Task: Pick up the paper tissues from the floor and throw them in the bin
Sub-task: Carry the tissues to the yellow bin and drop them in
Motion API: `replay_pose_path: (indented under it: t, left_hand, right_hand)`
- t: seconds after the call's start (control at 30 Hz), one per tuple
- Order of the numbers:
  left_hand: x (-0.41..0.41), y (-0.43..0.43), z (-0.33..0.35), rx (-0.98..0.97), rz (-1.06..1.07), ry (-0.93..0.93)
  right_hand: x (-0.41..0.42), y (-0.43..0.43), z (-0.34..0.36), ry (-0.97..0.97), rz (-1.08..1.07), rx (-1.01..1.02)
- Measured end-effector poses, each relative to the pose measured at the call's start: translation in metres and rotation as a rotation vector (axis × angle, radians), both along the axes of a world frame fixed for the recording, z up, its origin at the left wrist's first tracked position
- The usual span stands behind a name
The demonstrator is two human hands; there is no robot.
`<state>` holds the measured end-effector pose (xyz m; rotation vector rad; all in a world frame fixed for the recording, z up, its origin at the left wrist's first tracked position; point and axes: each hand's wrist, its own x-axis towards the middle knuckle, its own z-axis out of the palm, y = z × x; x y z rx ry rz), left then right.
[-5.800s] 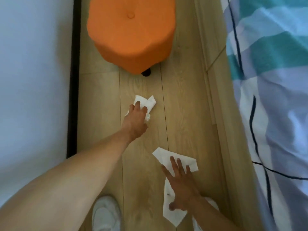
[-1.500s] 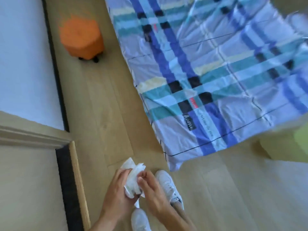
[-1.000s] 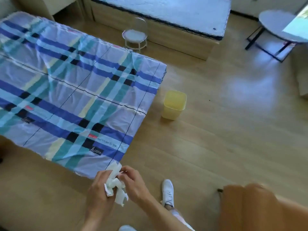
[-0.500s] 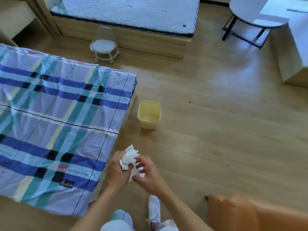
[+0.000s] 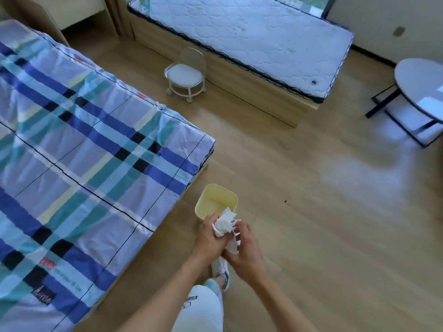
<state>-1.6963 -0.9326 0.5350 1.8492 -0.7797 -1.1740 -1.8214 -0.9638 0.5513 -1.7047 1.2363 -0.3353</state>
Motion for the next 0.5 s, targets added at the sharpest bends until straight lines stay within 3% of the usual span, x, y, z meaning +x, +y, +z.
replay_pose_path:
  t: [0.17,0.3,0.5]
  left_hand:
    - [-0.007,-0.088,0.016,0.018,0.075,0.041]
    - [0.009,-0.142,0.026,0.036,0.14,0.046]
    - [0.038,-0.182,0.023,0.067,0.467,0.155]
  right_hand:
    - [0.004,-0.093,0.013,0.034,0.044,0.002]
    - [0.036,-0.166,0.023,0.035,0.199,-0.084]
    - [0.091,-0.244,0.002,0.017,0.518,-0.096]
